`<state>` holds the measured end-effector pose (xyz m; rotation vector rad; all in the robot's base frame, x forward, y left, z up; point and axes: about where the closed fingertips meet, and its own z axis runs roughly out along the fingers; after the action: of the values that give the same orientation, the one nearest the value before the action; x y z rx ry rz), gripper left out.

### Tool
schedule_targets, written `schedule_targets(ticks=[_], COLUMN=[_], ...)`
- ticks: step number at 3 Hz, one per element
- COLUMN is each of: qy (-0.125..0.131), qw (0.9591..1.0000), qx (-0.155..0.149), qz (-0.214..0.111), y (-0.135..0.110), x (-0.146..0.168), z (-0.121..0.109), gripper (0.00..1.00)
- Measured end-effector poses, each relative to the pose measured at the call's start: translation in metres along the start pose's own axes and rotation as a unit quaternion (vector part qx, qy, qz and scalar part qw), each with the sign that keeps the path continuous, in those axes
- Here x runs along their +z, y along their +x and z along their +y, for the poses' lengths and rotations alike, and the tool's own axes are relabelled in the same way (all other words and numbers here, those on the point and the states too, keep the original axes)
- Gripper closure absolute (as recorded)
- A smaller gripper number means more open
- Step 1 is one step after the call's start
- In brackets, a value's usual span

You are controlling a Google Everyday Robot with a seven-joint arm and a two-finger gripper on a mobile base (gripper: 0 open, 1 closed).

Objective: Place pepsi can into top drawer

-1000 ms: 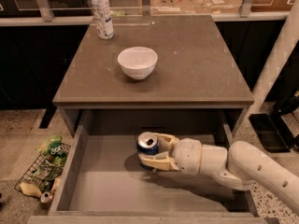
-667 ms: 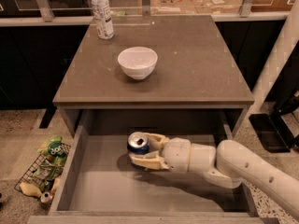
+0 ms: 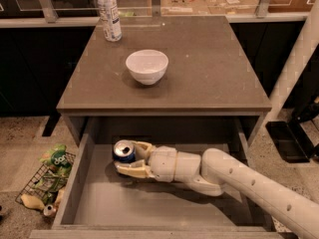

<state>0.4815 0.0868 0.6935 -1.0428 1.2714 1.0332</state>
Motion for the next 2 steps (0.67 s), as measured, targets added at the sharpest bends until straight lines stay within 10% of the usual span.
schedule_targets(ticks=[2], qy=[-0.013], qw=[0.9980], qx=[-0.059], qz=[0.021], y=[0.0056], x=[0.0314], z=[0.0118], gripper=[1.00])
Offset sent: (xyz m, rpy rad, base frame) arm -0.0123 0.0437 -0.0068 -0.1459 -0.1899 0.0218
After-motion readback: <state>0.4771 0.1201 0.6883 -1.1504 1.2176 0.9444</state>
